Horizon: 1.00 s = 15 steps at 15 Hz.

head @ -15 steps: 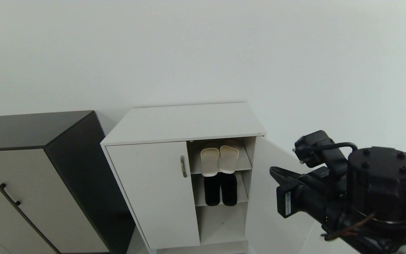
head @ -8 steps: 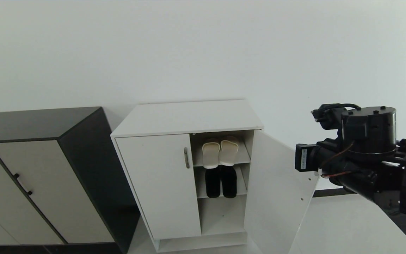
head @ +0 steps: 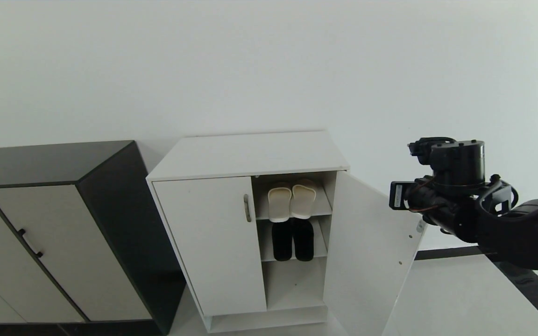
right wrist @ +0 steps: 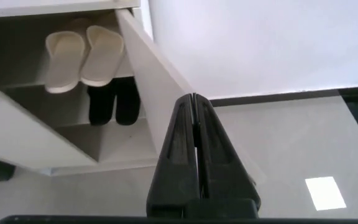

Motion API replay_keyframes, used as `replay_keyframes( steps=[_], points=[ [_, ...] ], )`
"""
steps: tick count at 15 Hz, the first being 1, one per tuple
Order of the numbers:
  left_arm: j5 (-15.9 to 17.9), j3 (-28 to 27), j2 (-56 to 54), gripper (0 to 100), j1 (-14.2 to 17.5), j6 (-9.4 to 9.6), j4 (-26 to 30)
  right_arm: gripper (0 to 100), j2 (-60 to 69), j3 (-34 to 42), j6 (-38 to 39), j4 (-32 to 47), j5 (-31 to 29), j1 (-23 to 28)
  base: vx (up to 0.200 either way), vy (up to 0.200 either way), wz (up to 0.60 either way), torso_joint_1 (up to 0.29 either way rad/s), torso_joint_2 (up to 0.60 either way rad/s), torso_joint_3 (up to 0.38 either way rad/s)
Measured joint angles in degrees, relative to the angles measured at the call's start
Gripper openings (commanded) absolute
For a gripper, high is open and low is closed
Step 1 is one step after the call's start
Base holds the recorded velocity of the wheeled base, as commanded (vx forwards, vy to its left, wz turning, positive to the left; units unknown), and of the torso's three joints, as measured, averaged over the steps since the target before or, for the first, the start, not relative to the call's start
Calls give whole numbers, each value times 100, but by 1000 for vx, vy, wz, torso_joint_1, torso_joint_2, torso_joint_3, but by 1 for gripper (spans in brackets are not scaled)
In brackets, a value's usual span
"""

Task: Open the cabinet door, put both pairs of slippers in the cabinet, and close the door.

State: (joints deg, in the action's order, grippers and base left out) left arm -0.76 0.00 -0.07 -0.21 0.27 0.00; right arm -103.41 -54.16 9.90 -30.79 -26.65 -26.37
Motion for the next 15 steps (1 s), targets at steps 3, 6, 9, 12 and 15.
replay_keyframes(
  steps=[3,6,9,12,15],
  points=[
    [-2,0,0,0,2,0,0,0,-538,-388,-5,-35,22,261,0,0,0,0,0,0],
    [-2,0,0,0,2,0,0,0,-1037,-697,-27,-46,46,377,0,0,0,0,0,0],
    [-2,0,0,0,2,0,0,0,-1346,-827,-38,-98,60,484,0,0,0,0,0,0],
    [-2,0,0,0,2,-2,0,0,-1373,-746,-13,-115,93,380,0,0,0,0,0,0],
    [0,0,0,0,2,-2,0,0,-1040,-391,15,-87,256,-69,0,0,0,0,0,0]
  ],
)
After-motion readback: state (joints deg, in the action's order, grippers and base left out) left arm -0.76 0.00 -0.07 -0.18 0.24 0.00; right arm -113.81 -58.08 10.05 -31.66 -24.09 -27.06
